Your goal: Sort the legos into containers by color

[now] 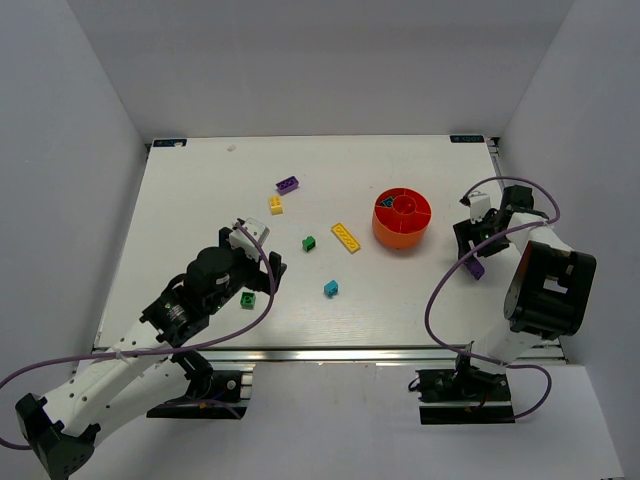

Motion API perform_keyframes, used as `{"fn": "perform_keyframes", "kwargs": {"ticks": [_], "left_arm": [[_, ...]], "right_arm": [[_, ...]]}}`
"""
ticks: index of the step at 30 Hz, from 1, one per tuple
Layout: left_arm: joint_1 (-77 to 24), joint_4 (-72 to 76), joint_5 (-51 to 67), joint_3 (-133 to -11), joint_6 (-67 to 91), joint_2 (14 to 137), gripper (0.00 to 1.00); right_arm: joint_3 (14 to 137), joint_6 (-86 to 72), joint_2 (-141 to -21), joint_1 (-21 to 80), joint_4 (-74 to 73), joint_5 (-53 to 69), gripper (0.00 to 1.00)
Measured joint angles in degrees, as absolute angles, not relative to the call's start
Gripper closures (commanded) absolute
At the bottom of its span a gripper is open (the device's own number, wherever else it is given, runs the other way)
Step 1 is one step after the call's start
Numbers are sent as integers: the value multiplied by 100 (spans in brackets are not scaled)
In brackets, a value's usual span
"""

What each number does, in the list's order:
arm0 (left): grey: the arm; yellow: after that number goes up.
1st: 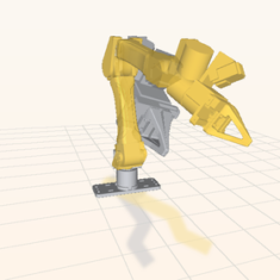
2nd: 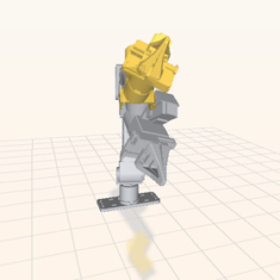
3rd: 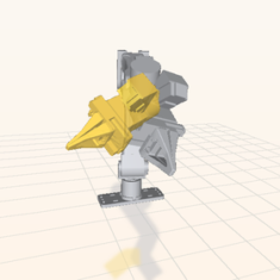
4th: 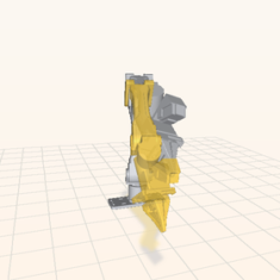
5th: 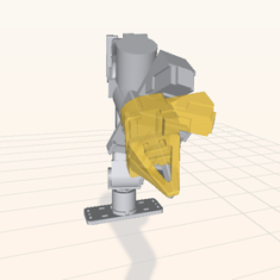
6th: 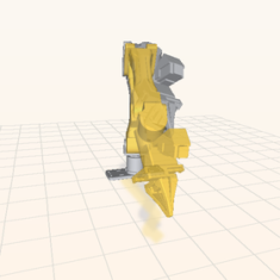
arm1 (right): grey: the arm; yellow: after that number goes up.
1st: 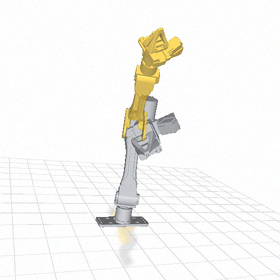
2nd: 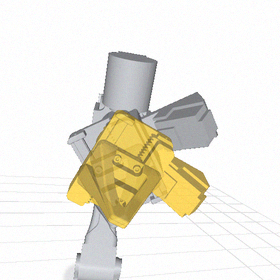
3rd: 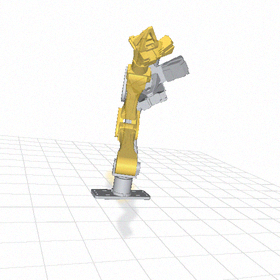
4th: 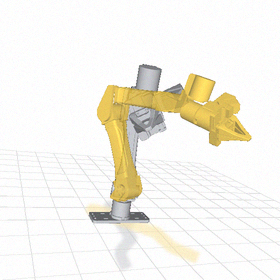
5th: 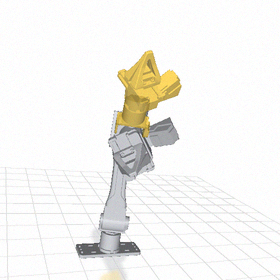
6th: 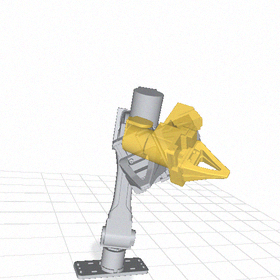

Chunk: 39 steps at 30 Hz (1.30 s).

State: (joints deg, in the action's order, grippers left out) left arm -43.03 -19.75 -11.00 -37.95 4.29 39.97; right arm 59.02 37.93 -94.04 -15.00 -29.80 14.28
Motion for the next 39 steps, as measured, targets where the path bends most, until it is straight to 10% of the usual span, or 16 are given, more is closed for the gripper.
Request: {"fn": "perform_keyframes", "kwargs": {"ticks": [39], "left_arm": [[-4303,-1953,-989,-3795,429,3964,2]], "right_arm": [[6672,4252,-8560,-998,-4617,2025,30]]}}
